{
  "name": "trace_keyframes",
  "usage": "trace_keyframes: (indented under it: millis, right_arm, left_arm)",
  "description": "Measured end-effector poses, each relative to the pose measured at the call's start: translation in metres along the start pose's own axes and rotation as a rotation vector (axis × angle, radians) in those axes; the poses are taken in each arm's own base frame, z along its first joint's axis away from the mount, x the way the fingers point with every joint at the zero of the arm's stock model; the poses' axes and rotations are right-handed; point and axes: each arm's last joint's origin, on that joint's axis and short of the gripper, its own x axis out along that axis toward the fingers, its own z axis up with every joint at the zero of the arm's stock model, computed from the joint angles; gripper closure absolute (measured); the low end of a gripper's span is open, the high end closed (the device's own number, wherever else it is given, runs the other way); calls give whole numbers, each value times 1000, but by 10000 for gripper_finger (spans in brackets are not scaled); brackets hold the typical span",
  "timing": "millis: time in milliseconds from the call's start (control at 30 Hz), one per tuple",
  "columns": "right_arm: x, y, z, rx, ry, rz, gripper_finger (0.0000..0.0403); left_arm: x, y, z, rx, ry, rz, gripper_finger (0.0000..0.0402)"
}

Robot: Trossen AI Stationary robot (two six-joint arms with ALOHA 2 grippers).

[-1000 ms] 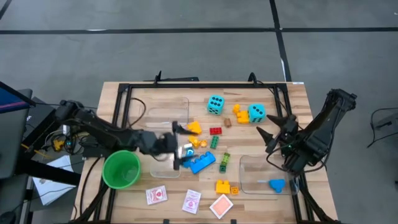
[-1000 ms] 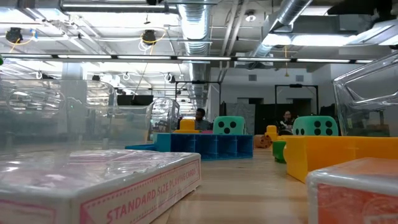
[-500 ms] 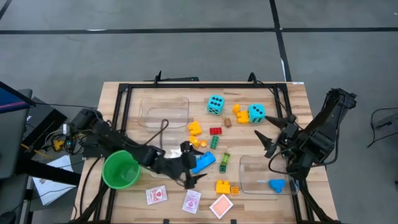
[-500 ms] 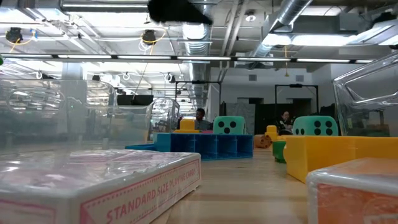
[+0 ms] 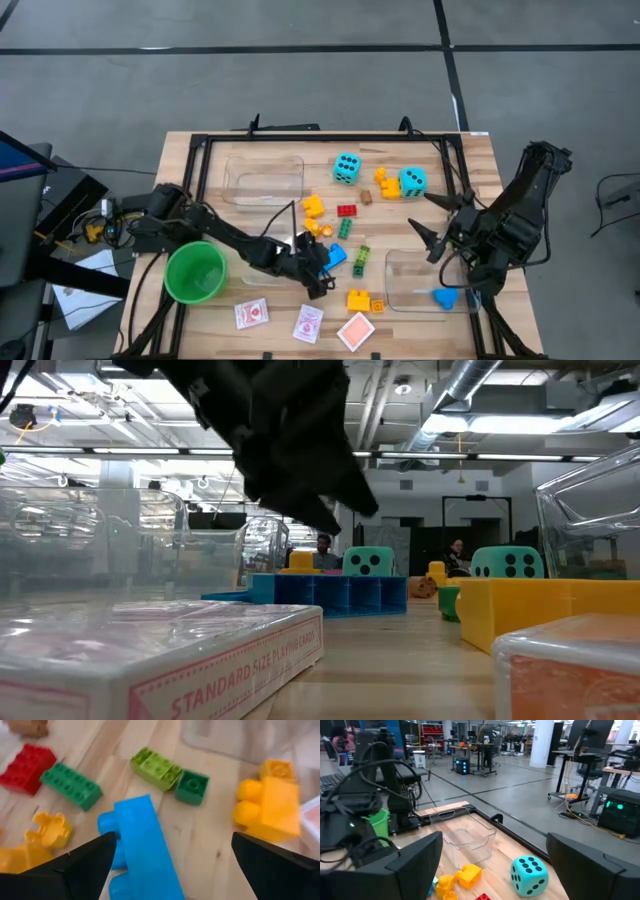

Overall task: Pick & Place Toys
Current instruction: Put the blue game piece into the bottom right transparent bin

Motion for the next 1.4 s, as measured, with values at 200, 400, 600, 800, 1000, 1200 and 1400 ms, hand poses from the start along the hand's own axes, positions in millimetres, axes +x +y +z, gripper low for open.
trace_keyframes:
  millis: [200, 400, 600, 800, 1000, 1200, 1400]
  right_arm:
    - [-1, 4, 3, -30, -6, 8, 55]
    - [3, 7, 6, -49, -10, -13, 55]
    - [4, 8, 7, -43, -7, -13, 55]
    - [3, 8, 7, -42, -6, -7, 55]
    - [3, 8, 7, -43, -6, -7, 55]
    - [3, 8, 7, -46, -6, -7, 55]
    - [3, 8, 7, -46, -6, -7, 55]
  left_arm:
    - [8, 14, 4, -116, -3, 58, 9]
    - [10, 16, -4, -117, 63, 79, 9]
    - [14, 15, -8, -133, 108, 39, 9]
    - [16, 14, -11, -122, 135, 23, 9]
    - [21, 14, -19, -86, 201, -5, 9]
    - [24, 17, -24, -77, 233, 13, 9]
    - [24, 18, -23, -80, 230, 15, 9]
